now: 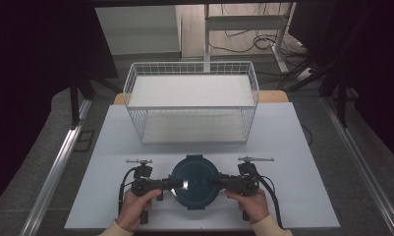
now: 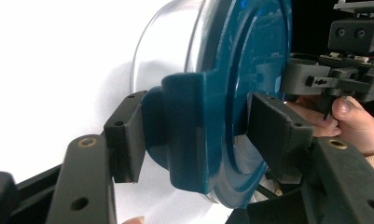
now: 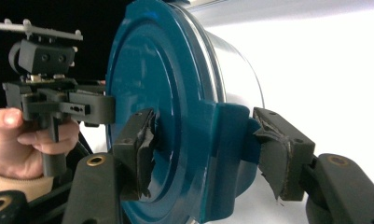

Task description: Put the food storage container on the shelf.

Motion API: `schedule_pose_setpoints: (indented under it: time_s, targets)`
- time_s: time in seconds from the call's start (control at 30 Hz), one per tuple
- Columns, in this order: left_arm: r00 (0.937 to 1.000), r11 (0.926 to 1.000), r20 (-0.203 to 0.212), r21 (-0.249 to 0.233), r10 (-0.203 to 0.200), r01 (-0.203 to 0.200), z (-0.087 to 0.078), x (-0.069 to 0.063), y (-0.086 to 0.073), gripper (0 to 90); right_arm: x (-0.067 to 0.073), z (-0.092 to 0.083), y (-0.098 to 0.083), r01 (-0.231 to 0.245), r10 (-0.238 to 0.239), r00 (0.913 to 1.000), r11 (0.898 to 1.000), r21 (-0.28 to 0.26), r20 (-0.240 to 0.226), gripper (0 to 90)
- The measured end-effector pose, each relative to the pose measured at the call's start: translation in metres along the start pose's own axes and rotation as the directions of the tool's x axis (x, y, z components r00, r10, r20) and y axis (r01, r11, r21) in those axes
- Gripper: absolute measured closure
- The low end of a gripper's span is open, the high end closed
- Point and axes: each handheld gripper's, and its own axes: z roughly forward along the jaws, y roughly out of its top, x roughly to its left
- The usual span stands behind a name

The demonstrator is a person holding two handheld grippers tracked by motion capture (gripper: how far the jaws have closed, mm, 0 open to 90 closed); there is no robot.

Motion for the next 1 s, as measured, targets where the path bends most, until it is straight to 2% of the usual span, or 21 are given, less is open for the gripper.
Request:
schedule_pose_setpoints:
  time_s: [0.23,0.4,0.63,0.73,1.0]
  targets:
    - [0.9987,0.9983,0.005,-0.028,0.052,-0.052,-0.008,-0.01,0.0,41.0,0.009,-0.007,0.0,0.073,-0.073,0.9973,0.997,-0.026,-0.003,41.2]
    - [0.9956,0.9947,0.005,-0.043,0.093,-0.093,-0.014,-0.019,0.001,41.1,0.018,-0.014,0.002,0.134,-0.134,0.9909,0.99,-0.048,-0.001,41.1]
    - [0.9881,0.9859,0.002,-0.066,0.154,-0.154,-0.024,-0.033,0.003,41.4,0.033,-0.024,0.004,0.206,-0.207,0.9784,0.975,-0.081,0.005,41.1]
    - [0.9826,0.9799,-0.007,-0.073,0.186,-0.186,-0.03,-0.039,0.004,41.4,0.038,-0.028,0.005,0.229,-0.23,0.9733,0.969,-0.095,0.006,41.1]
    - [0.9744,0.9702,-0.015,-0.09,0.224,-0.225,-0.038,-0.05,0.006,41.2,0.051,-0.035,0.009,0.278,-0.278,0.9605,0.954,-0.112,0.013,41.0]
